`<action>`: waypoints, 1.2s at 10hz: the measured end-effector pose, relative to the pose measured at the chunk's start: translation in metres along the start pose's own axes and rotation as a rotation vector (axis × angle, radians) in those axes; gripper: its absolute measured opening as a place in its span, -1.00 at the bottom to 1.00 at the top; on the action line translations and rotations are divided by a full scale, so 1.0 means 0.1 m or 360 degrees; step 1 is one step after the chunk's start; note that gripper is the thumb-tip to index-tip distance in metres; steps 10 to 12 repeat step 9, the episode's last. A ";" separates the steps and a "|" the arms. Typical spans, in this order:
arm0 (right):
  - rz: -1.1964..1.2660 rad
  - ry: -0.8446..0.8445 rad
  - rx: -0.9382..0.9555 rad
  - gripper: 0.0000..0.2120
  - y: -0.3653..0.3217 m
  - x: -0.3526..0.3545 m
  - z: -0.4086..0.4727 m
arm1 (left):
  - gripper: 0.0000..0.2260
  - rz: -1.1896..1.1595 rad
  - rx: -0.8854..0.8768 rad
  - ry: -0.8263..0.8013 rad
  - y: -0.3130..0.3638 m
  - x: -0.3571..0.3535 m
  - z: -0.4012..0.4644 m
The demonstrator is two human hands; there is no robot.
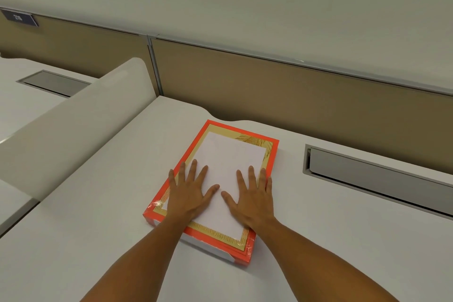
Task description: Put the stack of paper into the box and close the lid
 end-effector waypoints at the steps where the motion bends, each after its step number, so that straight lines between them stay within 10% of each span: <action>1: 0.0010 0.0000 -0.0004 -0.05 0.01 -0.01 0.00 | -0.22 0.0012 0.0015 0.0003 0.00 0.00 -0.01; 12: 0.0084 -0.0378 -0.0003 -0.14 0.04 0.08 0.05 | -0.08 0.0158 0.0043 -0.0241 0.11 0.18 0.03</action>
Point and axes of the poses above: each hand's wrist, its own z-axis towards the middle knuckle, its own x-axis out of the back of the hand, y = z × x, the point moved 9 cm from there along z, towards the middle knuckle, and after that the axes turned 2 degrees about x, right-handed, at the moved point
